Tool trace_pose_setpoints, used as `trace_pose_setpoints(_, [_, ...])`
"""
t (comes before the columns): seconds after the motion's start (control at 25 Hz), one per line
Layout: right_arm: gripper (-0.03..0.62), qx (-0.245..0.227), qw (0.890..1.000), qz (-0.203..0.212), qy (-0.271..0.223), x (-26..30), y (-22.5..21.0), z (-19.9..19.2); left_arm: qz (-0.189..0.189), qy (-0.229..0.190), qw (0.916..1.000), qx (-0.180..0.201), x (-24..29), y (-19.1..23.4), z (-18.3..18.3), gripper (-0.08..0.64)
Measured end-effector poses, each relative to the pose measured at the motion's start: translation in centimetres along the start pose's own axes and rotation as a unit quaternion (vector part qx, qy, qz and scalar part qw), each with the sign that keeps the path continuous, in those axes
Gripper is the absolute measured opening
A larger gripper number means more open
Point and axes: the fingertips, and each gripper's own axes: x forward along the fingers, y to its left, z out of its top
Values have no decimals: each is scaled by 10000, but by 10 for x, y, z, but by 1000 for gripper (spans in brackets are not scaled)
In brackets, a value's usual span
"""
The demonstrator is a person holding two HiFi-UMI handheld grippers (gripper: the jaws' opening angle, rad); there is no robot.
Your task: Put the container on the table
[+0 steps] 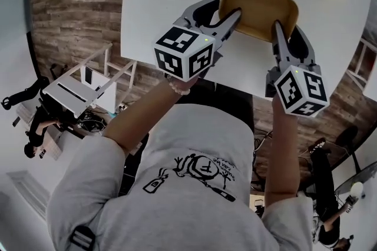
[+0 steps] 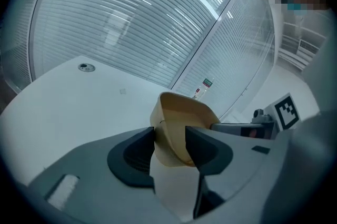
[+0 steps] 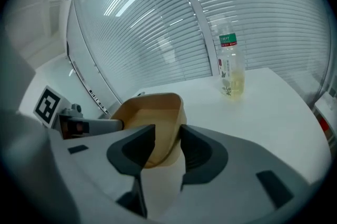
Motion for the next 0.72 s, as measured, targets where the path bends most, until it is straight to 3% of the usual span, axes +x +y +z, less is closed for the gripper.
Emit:
trace_pose_setpoints(0.56, [121,134,9996,12,255,33,-22,-37,151,318,9994,76,31,25,-33,169])
trace_pose_setpoints(0.72, [123,121,9994,-6,325,38,-23,-47,207,392,9986,285,34,29,-37,169])
